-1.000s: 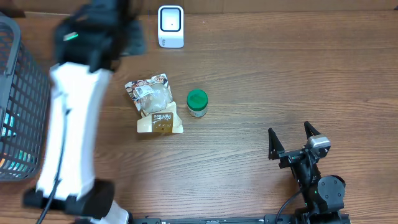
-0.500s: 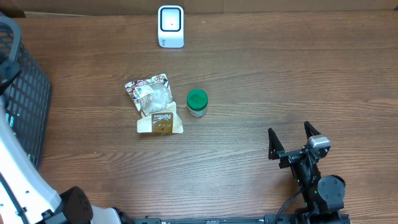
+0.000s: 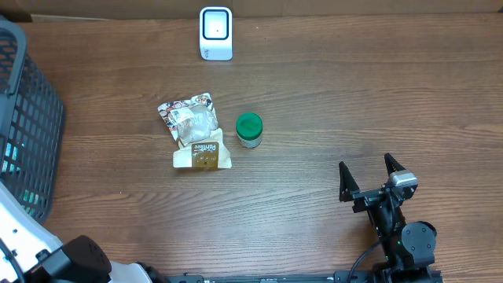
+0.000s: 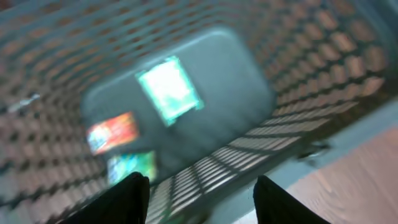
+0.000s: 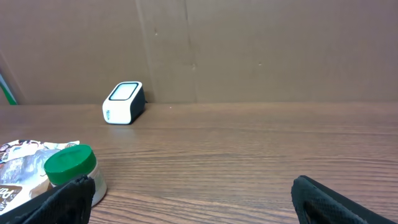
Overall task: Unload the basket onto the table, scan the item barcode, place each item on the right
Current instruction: 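Move the left gripper back over the grey basket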
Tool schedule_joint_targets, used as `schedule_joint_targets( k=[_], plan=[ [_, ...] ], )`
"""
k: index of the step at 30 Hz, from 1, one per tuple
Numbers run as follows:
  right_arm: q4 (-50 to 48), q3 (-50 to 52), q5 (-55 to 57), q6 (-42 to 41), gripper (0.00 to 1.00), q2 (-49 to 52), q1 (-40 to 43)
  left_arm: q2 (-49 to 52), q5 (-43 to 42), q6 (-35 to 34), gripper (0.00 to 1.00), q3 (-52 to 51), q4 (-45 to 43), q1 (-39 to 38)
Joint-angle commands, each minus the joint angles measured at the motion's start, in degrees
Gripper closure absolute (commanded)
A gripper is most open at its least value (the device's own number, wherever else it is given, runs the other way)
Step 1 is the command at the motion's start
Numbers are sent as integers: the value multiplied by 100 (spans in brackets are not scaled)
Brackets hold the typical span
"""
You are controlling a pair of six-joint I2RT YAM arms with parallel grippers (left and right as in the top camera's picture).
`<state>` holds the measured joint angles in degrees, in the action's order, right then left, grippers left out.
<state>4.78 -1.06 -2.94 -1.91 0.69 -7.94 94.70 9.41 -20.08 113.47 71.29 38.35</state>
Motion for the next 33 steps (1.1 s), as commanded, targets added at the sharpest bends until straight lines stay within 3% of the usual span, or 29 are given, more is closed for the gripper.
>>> schedule_joint_targets(
  k=[1, 14, 21, 26, 33],
  plan=[
    [-17, 59, 35, -26, 0, -52, 15, 46, -942, 857, 42, -352, -444, -52],
    [-17, 59, 35, -26, 0, -52, 15, 356, -83, 546, 42, -754, -1784, -87],
    [-17, 59, 35, -26, 0, -52, 15, 951, 350, 553, 39, -754, -1744, -59],
    [-17, 59, 33, -26, 0, -52, 15, 1410, 446, 581, 29, -758, -1707, 13],
    [-17, 59, 33, -26, 0, -52, 15, 2033, 754, 638, 31, -763, -1554, 50]
  ],
)
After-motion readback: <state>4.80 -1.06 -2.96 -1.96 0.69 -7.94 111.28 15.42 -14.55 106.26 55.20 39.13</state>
